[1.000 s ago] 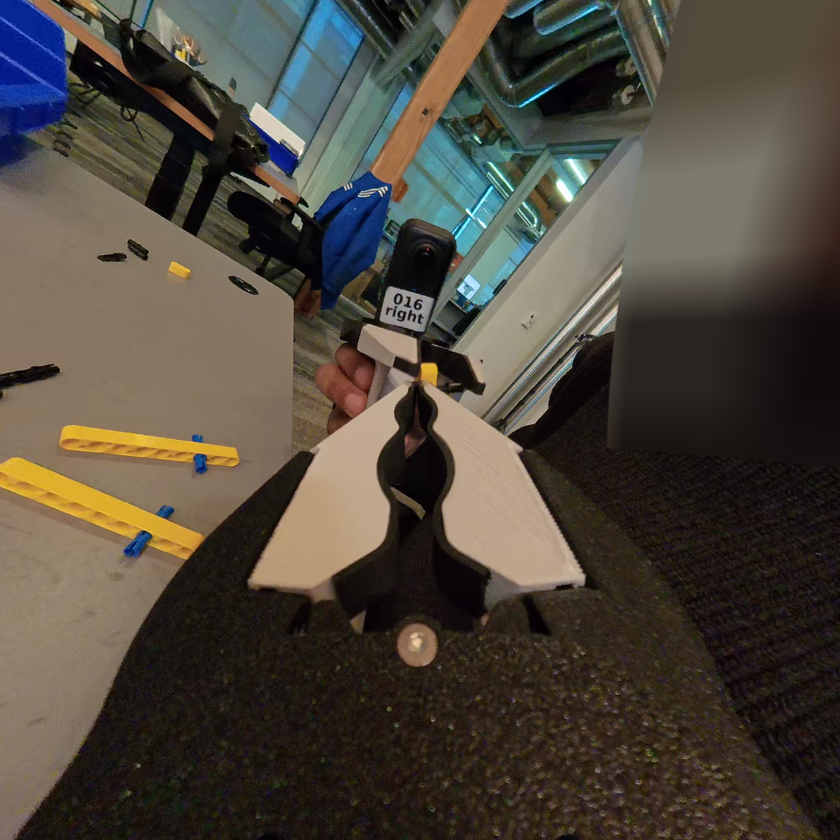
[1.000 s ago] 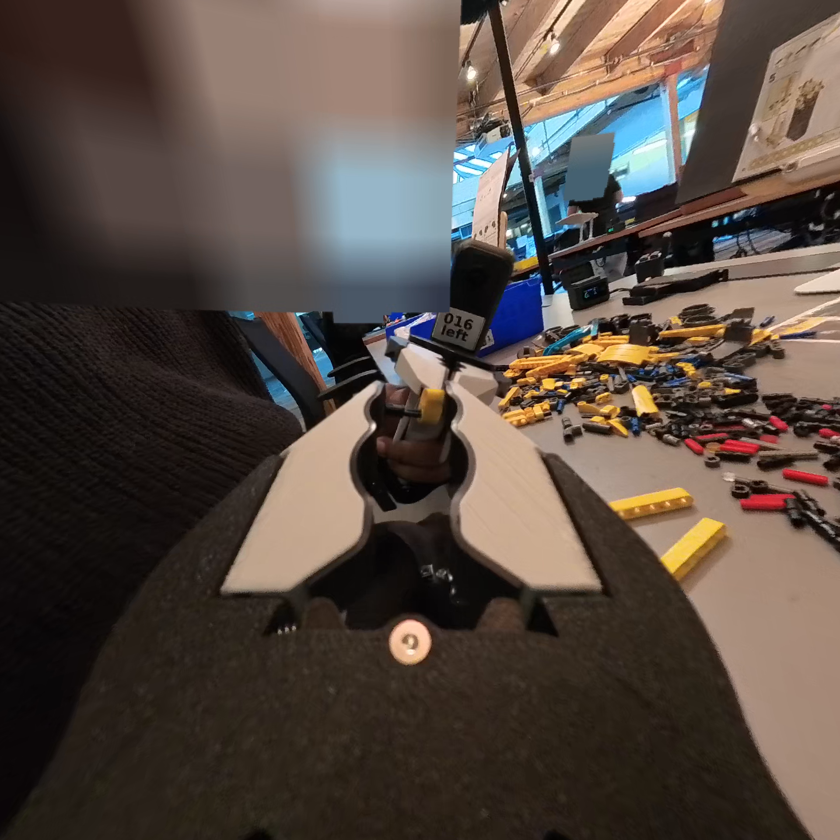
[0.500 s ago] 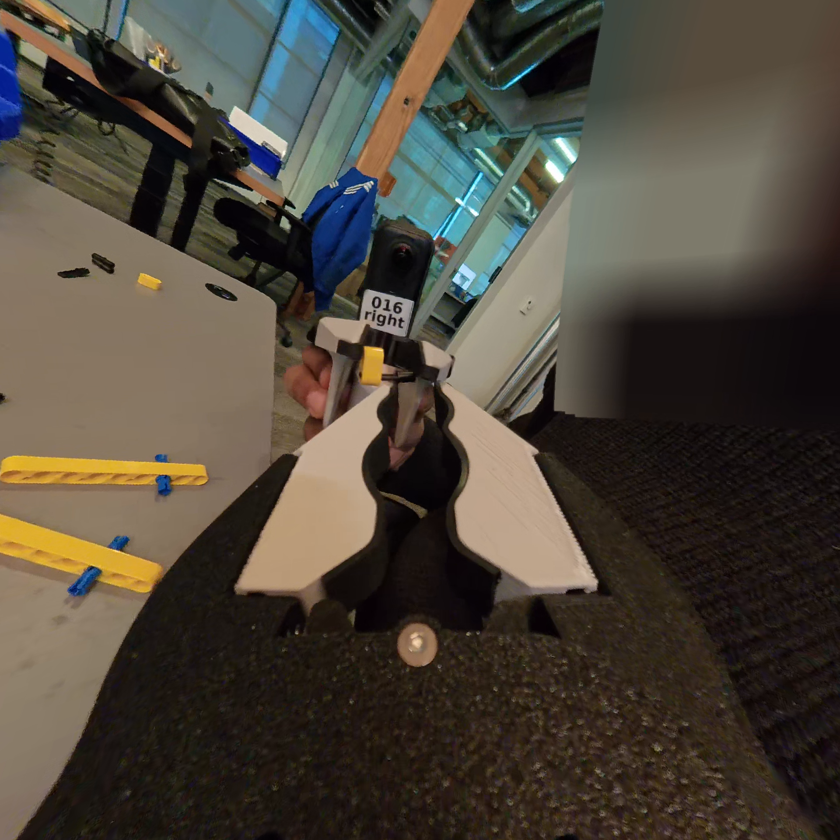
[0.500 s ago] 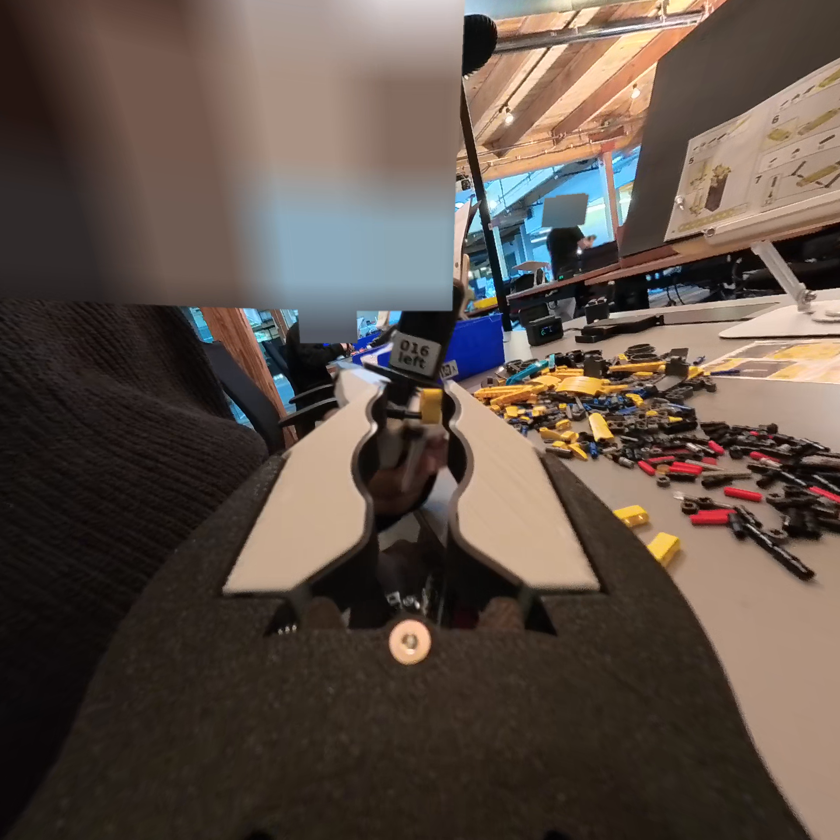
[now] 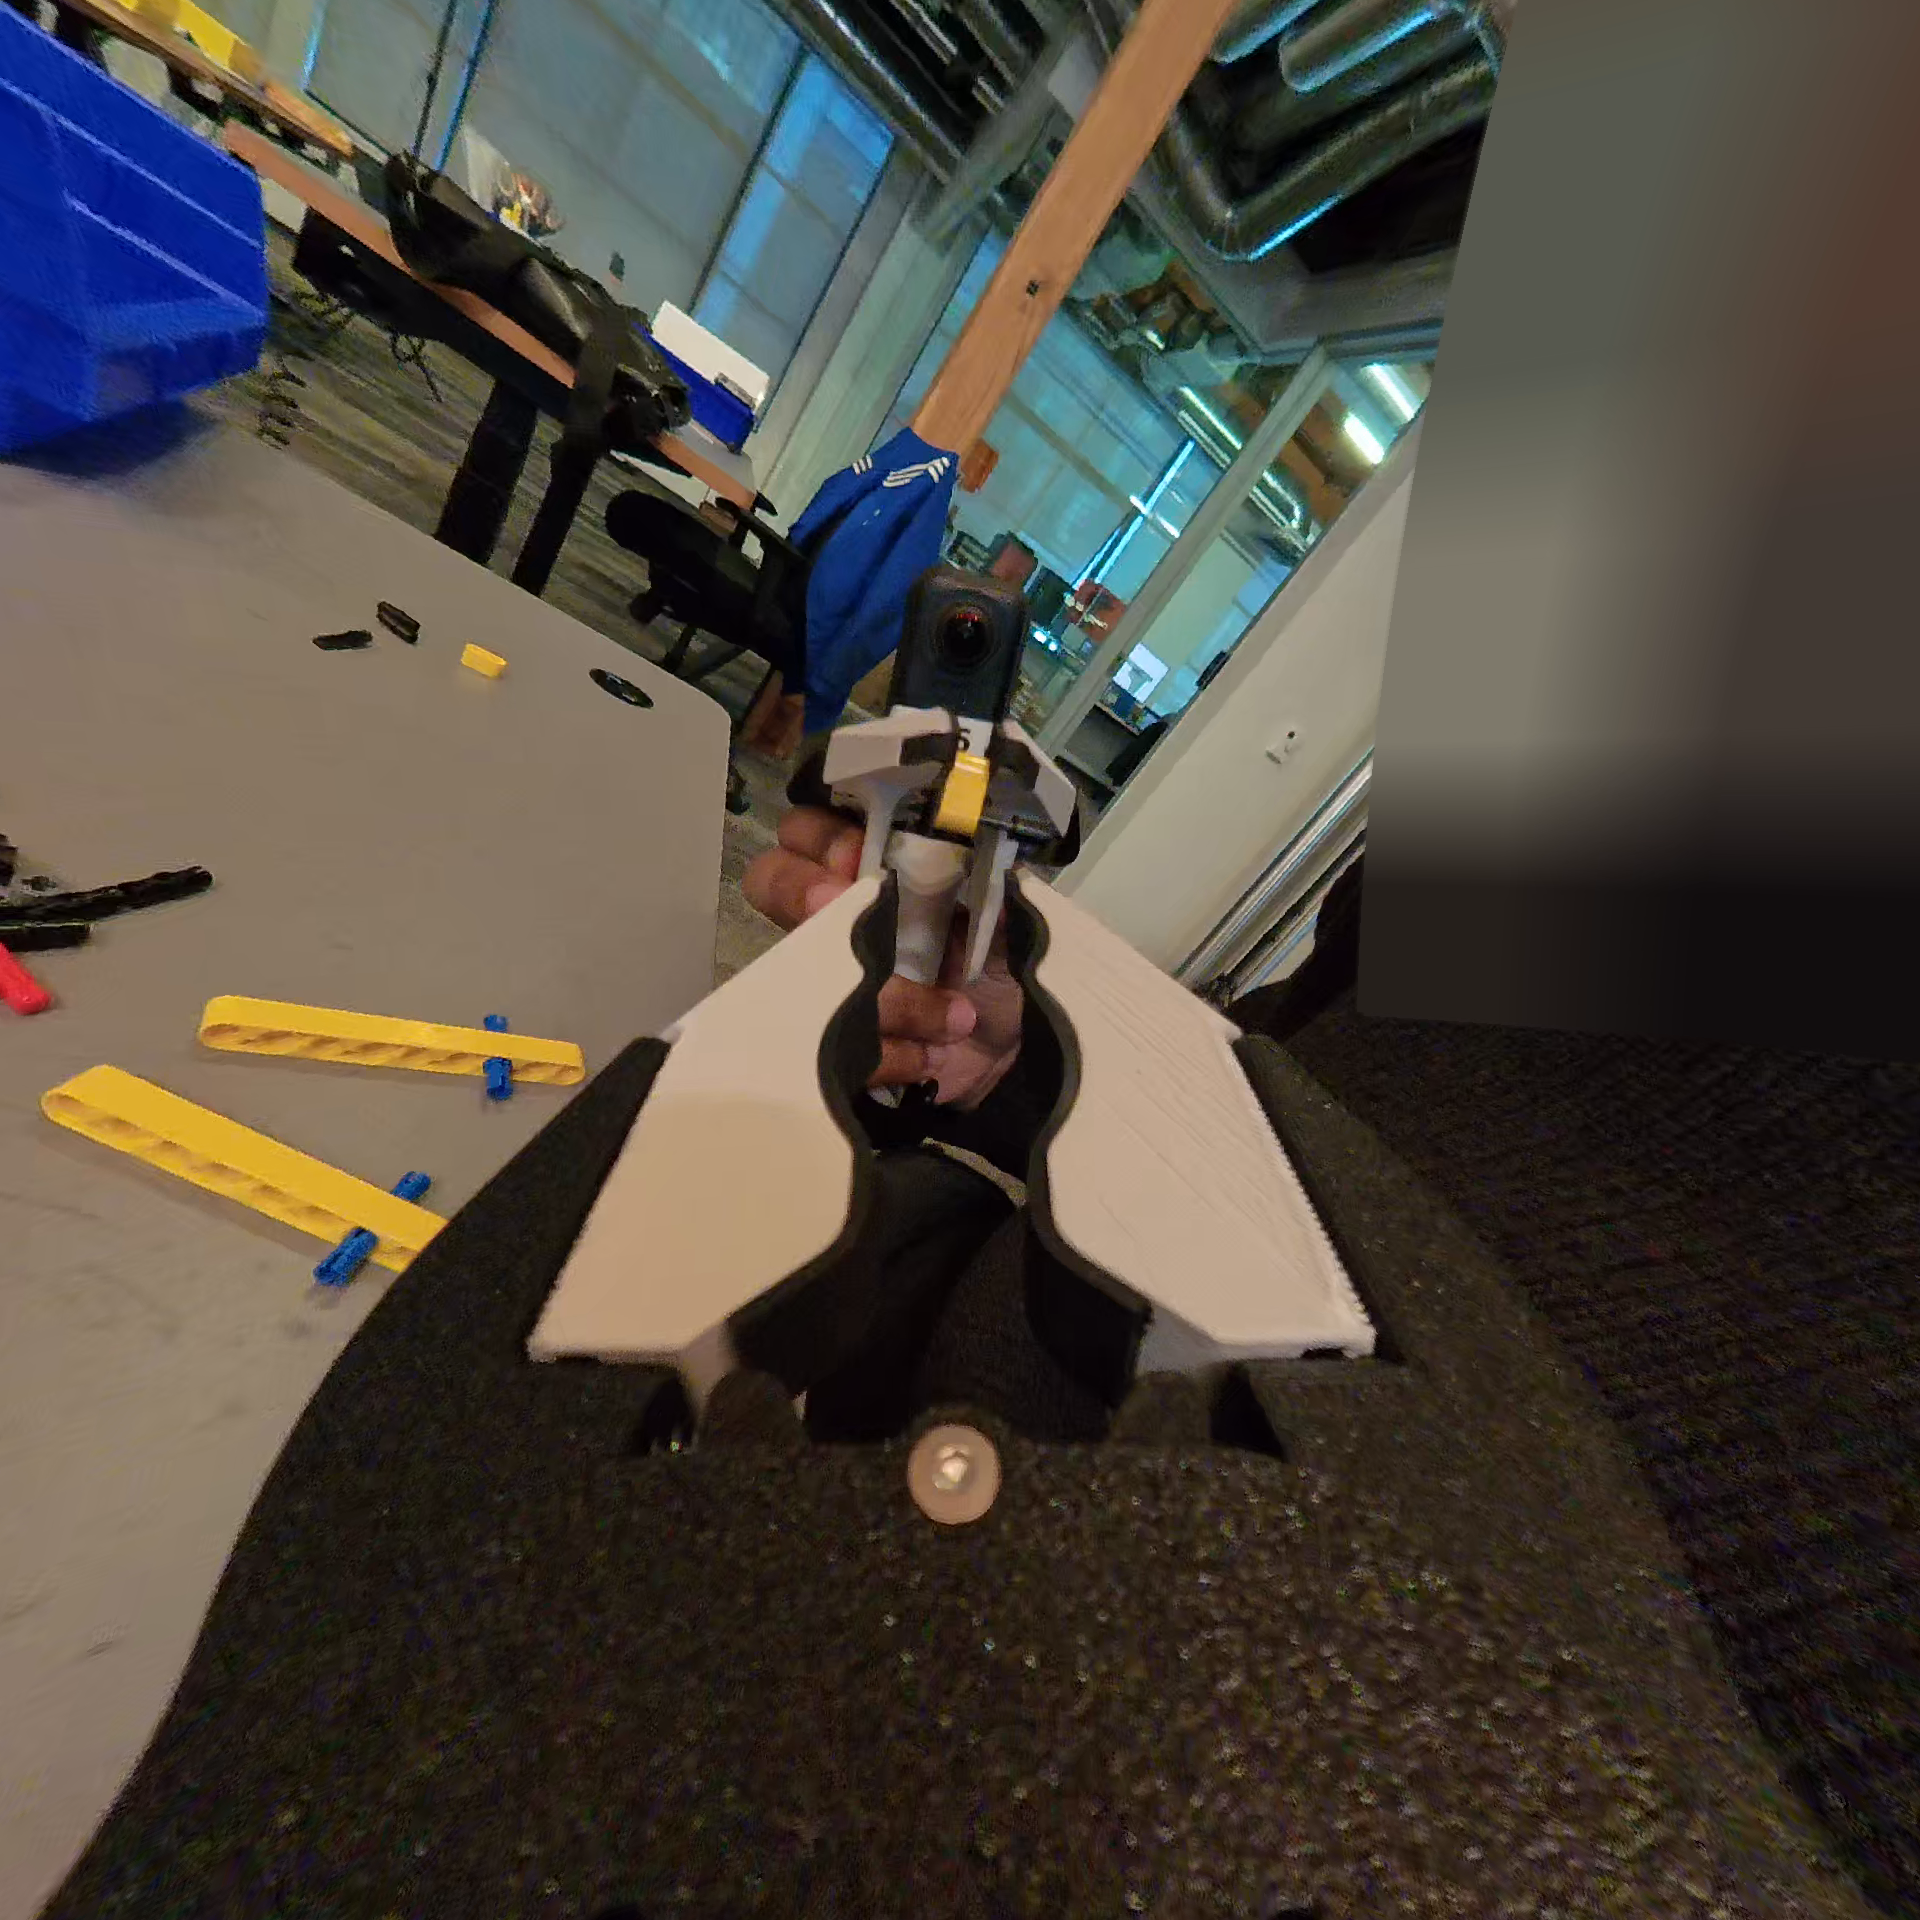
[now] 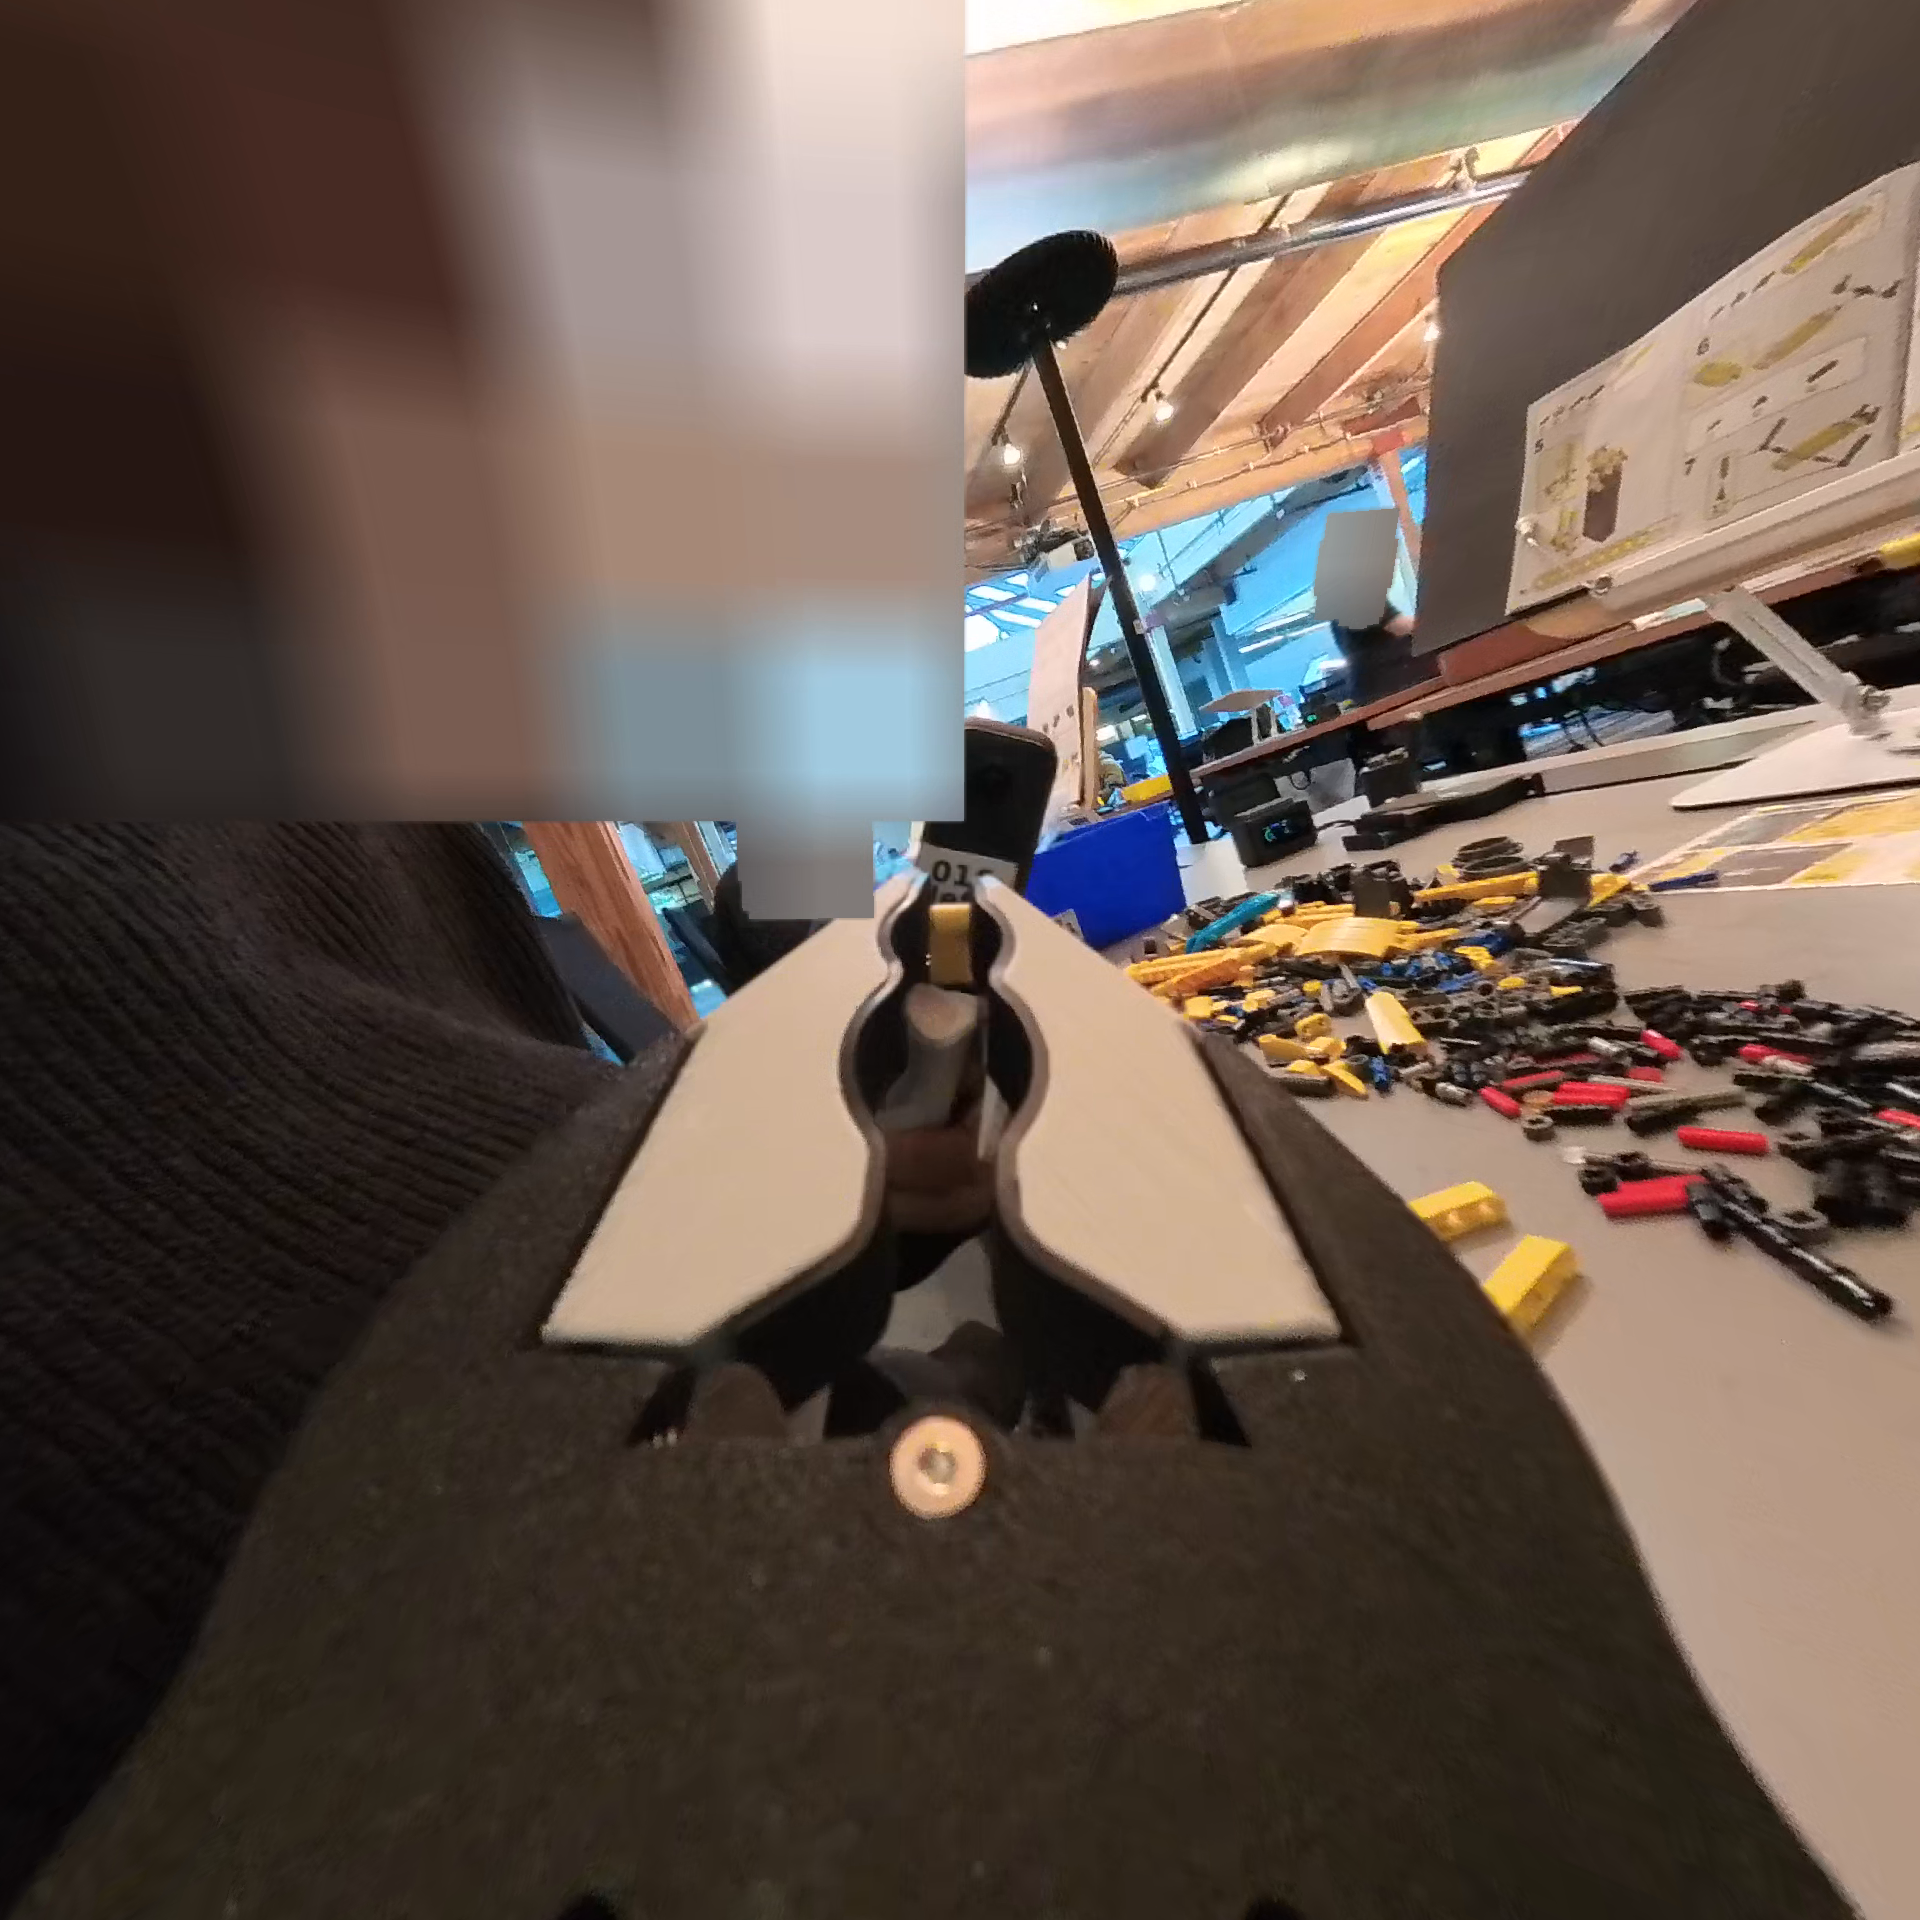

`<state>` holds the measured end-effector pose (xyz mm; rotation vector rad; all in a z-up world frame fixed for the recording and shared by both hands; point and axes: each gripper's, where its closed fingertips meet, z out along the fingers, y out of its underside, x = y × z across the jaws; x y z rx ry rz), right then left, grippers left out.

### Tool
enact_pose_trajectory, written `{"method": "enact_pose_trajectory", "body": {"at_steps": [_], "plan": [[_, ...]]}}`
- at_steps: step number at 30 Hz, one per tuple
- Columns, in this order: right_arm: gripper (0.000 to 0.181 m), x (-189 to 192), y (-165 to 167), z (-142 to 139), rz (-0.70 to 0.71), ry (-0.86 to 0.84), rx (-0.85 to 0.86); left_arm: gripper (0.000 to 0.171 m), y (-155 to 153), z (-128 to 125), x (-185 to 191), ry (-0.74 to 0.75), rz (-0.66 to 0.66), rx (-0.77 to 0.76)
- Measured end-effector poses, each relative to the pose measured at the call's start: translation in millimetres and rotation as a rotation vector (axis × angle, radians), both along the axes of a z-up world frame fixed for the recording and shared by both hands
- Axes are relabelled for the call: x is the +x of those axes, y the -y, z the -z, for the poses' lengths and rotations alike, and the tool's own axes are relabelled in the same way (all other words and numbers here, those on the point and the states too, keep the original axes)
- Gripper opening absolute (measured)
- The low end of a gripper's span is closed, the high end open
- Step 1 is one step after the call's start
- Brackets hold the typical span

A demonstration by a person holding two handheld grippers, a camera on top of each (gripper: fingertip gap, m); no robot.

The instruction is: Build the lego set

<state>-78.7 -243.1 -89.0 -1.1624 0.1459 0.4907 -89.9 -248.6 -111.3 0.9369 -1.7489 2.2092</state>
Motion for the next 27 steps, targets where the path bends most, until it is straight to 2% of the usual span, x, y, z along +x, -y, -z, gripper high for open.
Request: {"method": "enact_pose_trajectory", "body": {"at_steps": [5, 12, 16, 27], "plan": [[0.006, 4, -2, 1, -0.015, -0.068, 0.009, 0.025, 7, -3, -4, 0.038, 0.006, 0.003], [0.006, -1, -7, 2, -0.049, -0.099, 0.014, 0.031, 5, -8, 3, 0.088, -0.102, 0.036], [0.006, -2, -7, 2, -0.054, -0.106, 0.020, 0.023, 8, -8, -1, 0.102, -0.084, 0.056], [0.006, -3, -8, 0, -0.057, -0.115, 0.028, 0.021, 7, -9, -2, 0.176, -0.136, 0.128]]}}
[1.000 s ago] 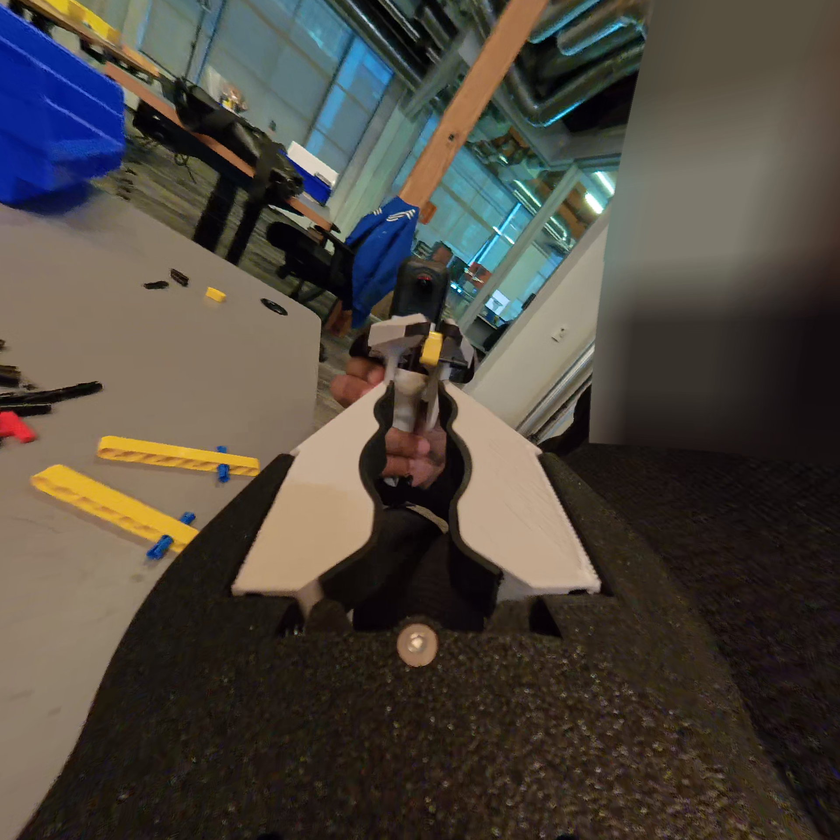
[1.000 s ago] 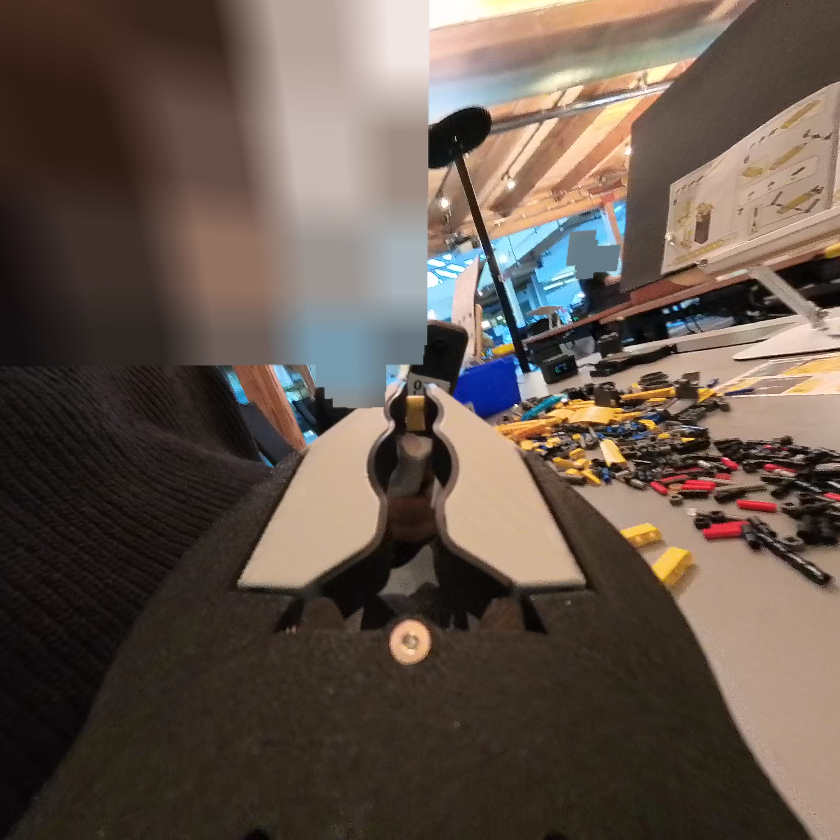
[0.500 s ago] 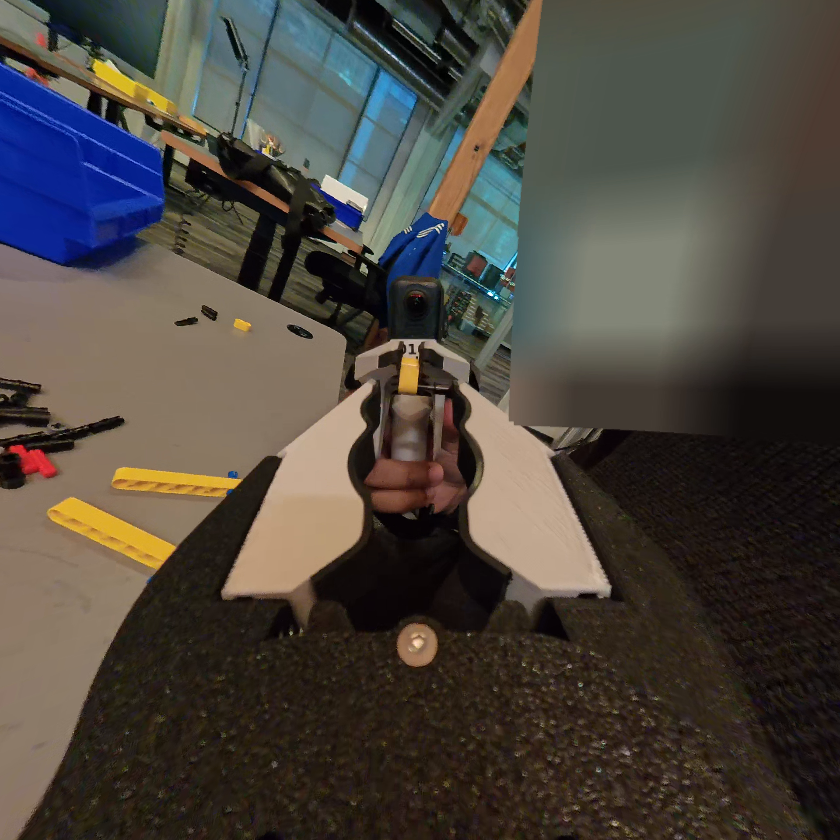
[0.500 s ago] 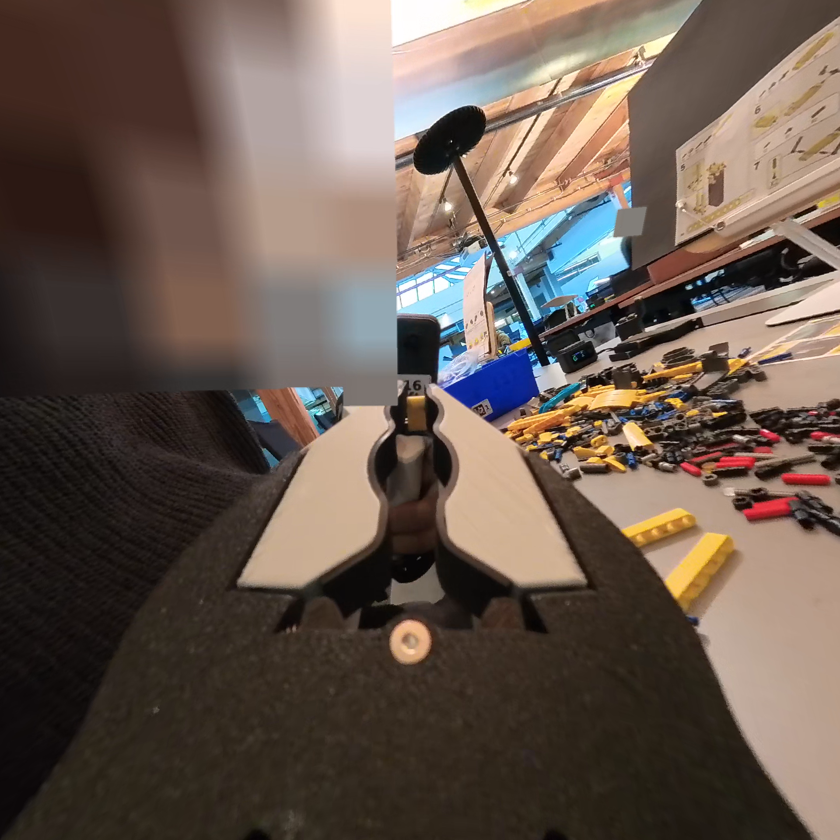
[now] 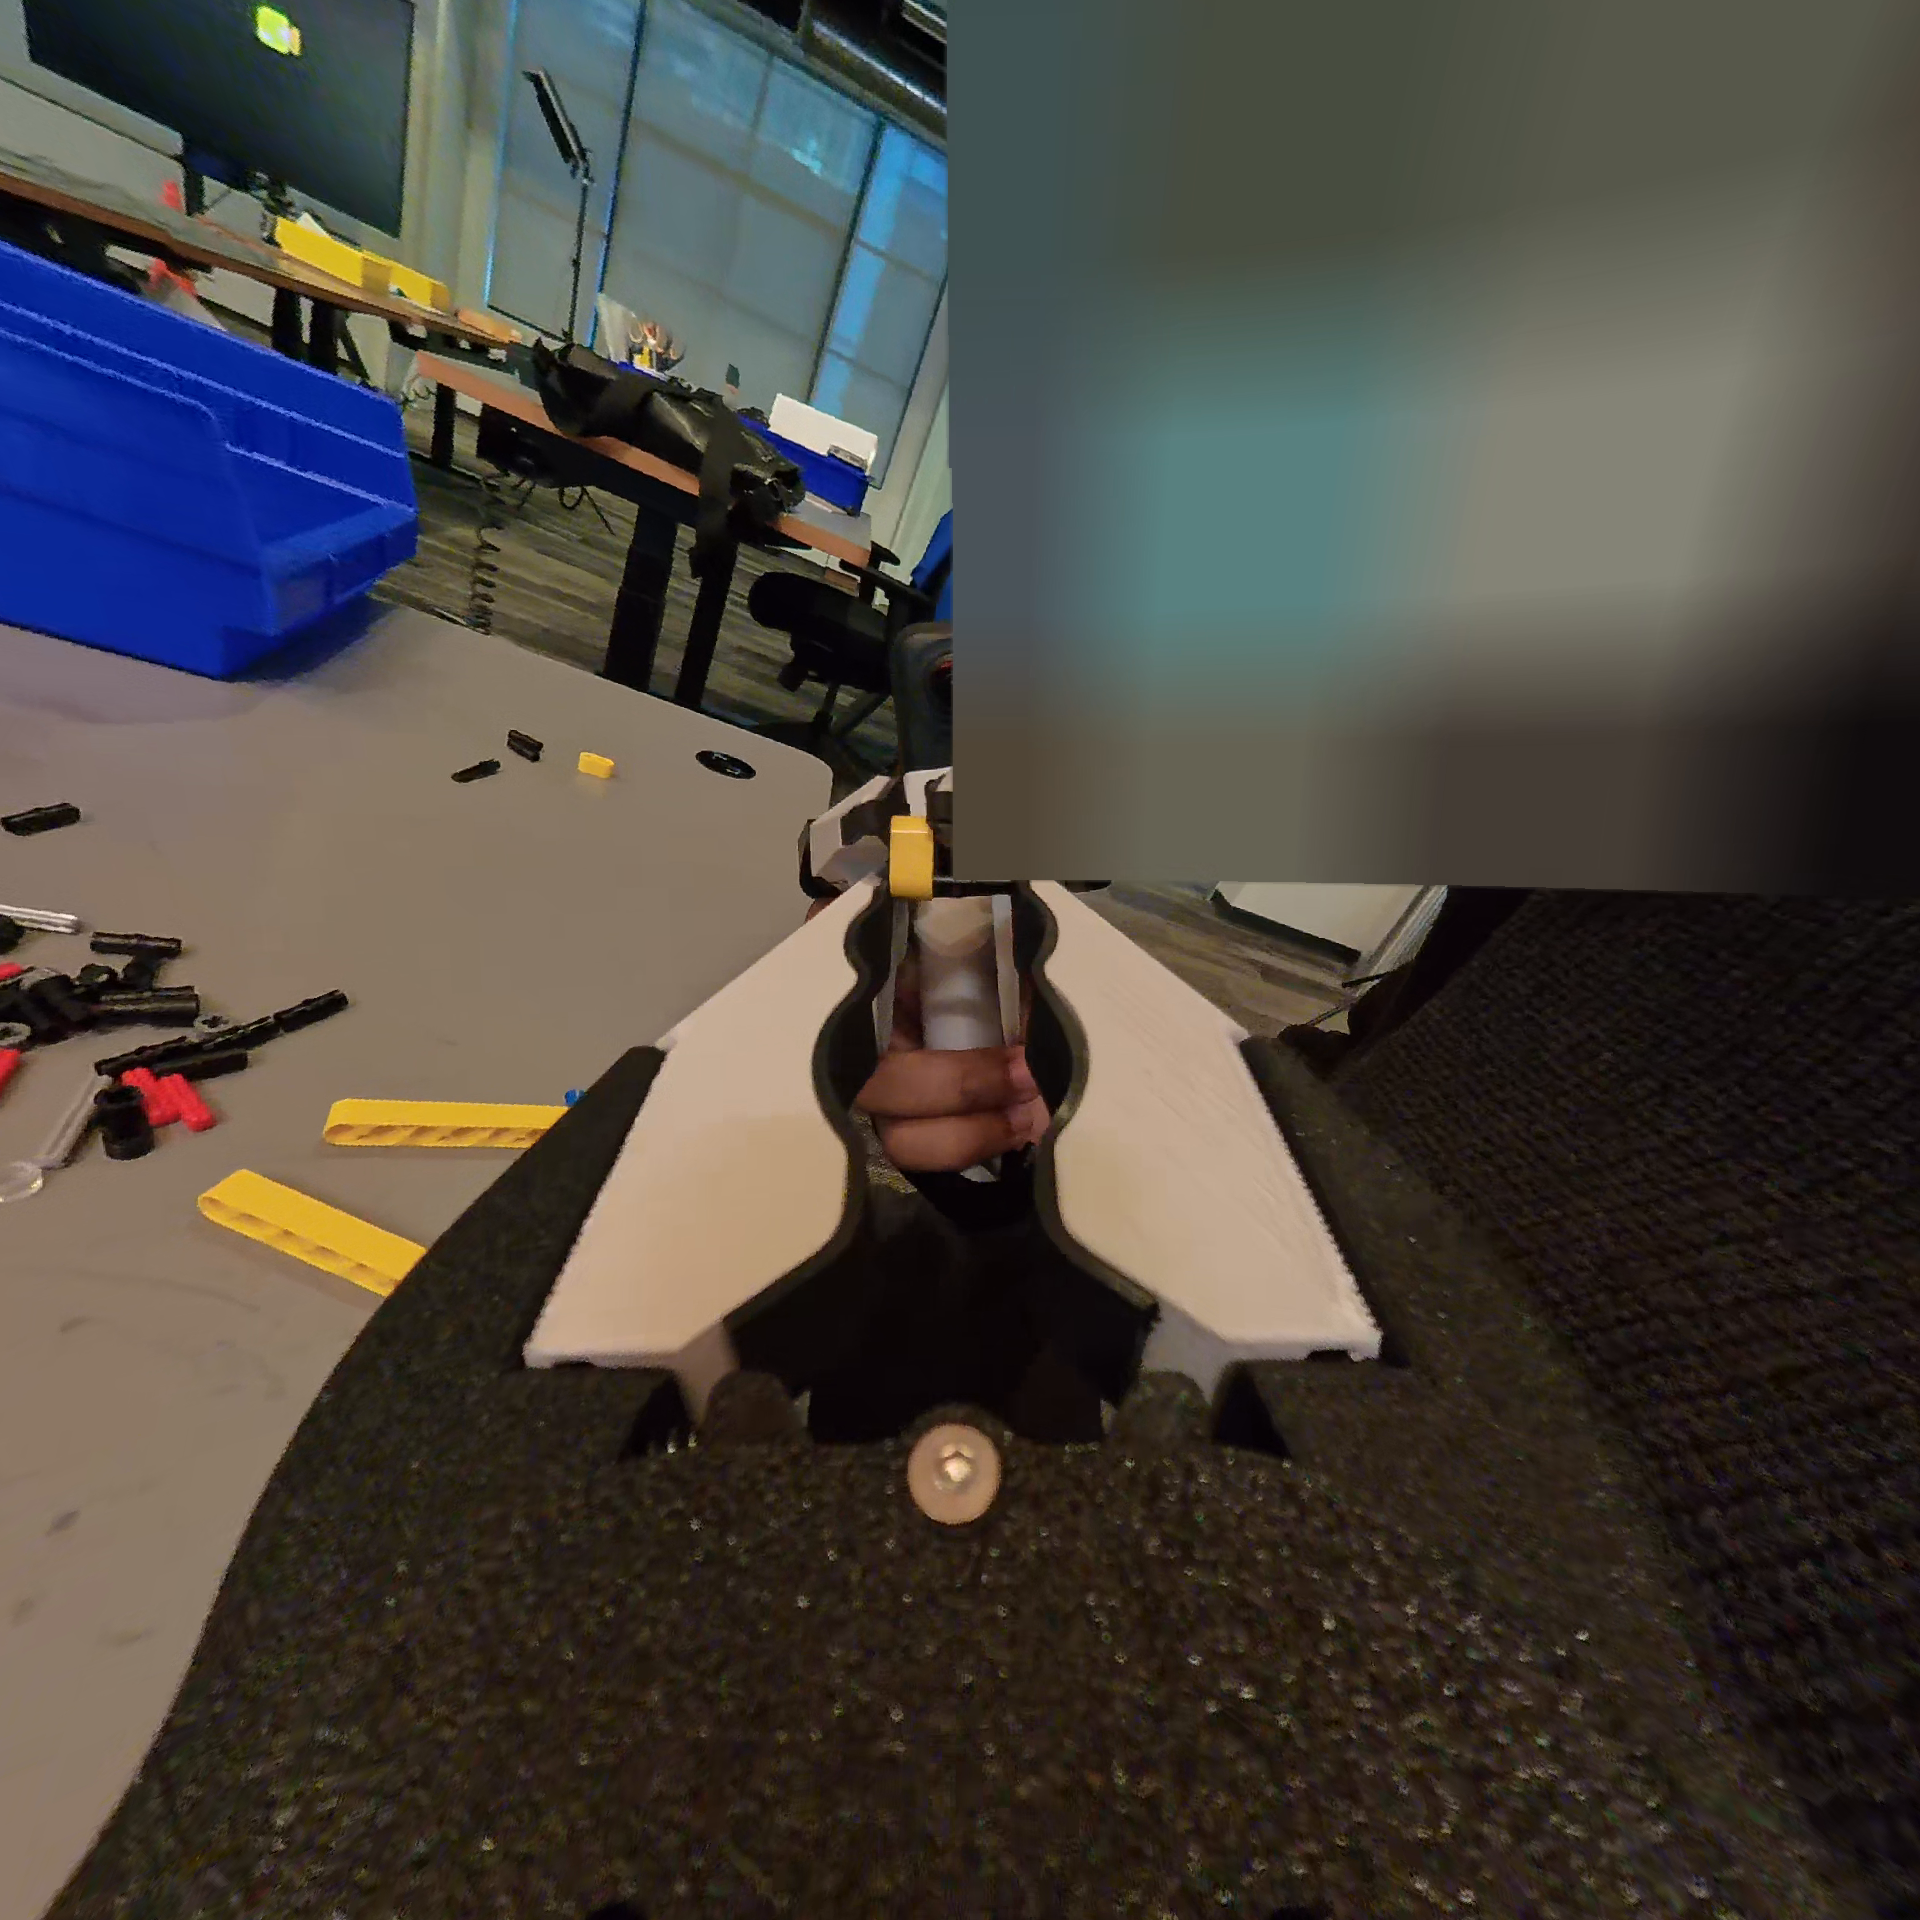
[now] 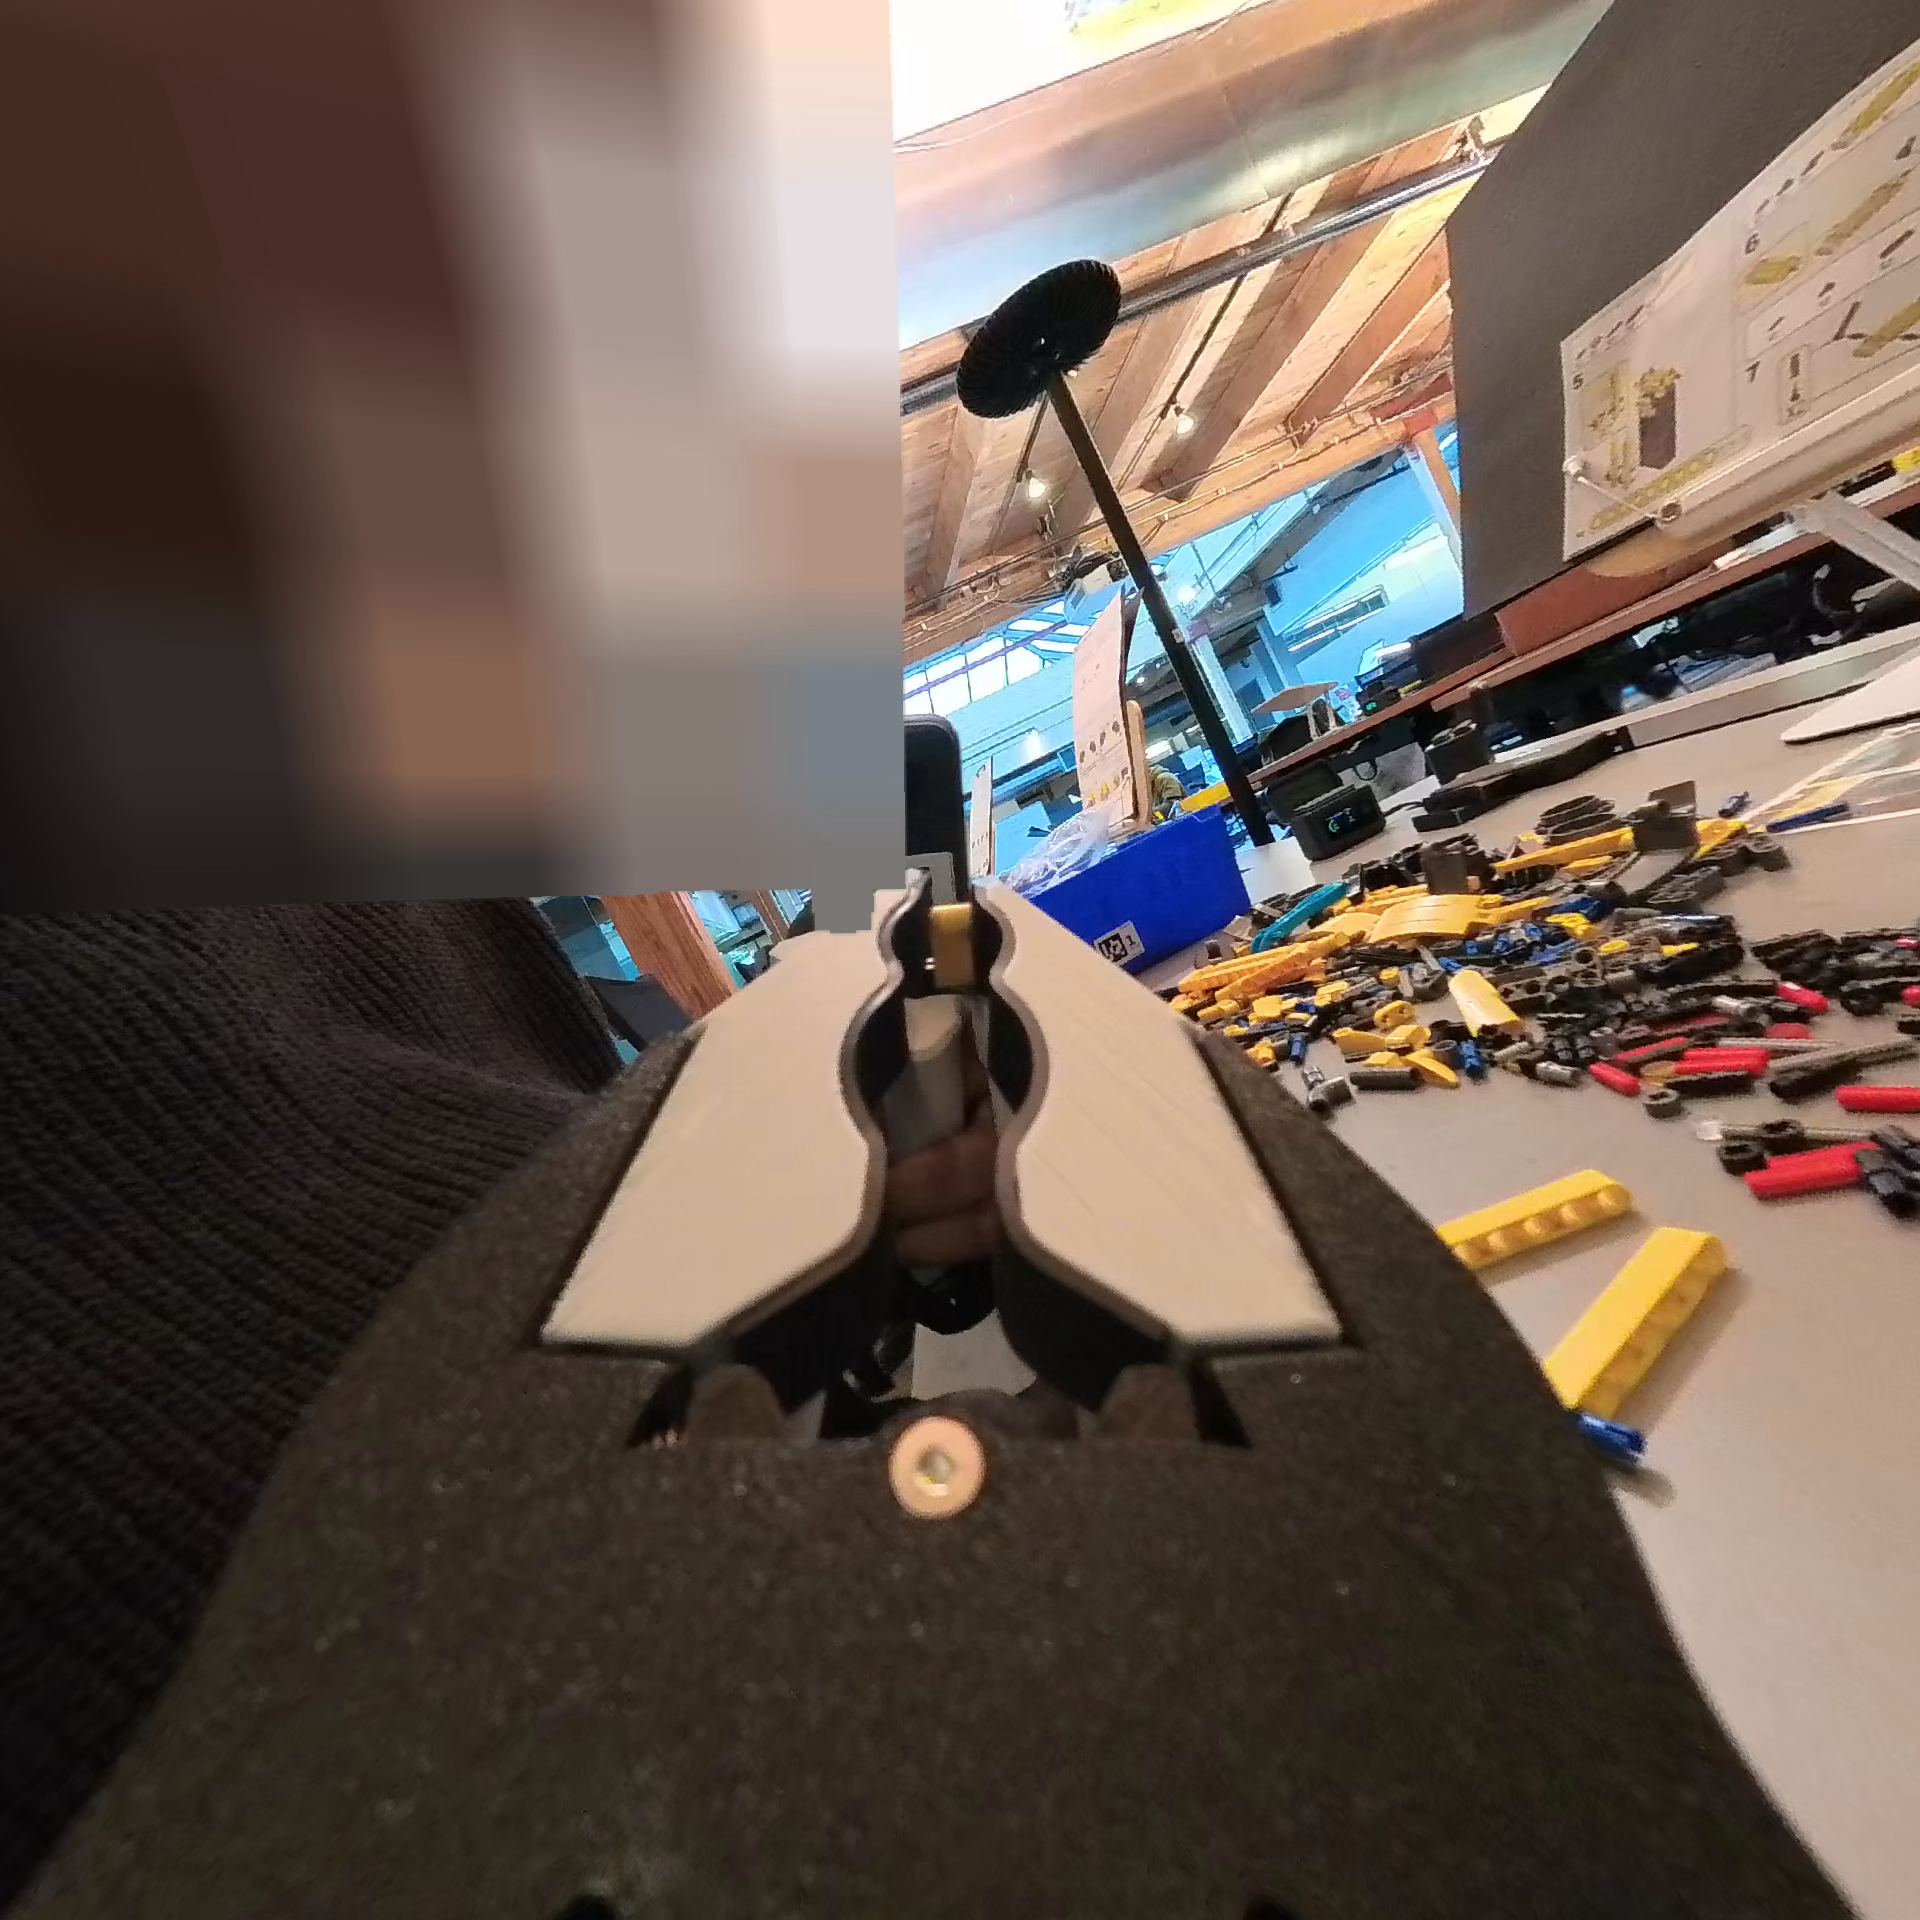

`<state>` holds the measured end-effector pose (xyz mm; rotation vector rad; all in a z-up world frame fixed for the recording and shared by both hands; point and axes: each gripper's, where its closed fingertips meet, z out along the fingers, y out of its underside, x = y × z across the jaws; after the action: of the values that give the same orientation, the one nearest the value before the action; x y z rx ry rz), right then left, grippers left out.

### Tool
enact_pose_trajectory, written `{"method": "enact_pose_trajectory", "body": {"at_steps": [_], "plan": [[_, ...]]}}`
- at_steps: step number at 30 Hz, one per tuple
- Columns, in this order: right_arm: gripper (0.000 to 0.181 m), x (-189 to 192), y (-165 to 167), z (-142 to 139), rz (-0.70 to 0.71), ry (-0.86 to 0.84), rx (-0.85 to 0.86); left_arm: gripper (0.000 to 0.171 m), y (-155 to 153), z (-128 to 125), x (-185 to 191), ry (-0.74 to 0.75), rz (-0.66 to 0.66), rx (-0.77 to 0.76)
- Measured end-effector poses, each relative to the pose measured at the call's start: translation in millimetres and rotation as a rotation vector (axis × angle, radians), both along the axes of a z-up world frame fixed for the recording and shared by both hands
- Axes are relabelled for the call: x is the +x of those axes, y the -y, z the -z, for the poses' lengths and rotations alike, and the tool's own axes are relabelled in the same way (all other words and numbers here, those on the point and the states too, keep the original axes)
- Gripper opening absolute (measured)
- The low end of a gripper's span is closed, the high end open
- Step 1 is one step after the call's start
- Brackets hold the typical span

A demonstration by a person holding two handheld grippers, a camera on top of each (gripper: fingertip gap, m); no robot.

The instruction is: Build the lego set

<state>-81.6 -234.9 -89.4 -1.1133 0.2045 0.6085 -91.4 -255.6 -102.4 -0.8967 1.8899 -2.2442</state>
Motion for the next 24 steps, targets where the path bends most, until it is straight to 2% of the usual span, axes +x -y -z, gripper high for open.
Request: {"method": "enact_pose_trajectory", "body": {"at_steps": [16, 19, 21, 23, 24], "plan": [[0.006, 1, 0, 2, -0.047, -0.033, 0.001, 0.021, 1, 3, 1, -0.003, 0.008, 0.017], [0.007, 0, 1, 8, -0.058, 0.022, -0.054, 0.022, 0, 10, 1, 0.024, 0.002, 0.106], [0.011, 6, 5, 11, -0.006, 0.099, -0.110, 0.022, -2, 20, 2, 0.054, -0.020, 0.221], [0.032, 13, 12, 13, 0.036, 0.180, -0.179, 0.022, -5, 32, 4, 0.075, -0.044, 0.345], [0.035, 12, 15, 16, 0.030, 0.240, -0.225, 0.022, -6, 37, 3, 0.077, -0.041, 0.390]]}}
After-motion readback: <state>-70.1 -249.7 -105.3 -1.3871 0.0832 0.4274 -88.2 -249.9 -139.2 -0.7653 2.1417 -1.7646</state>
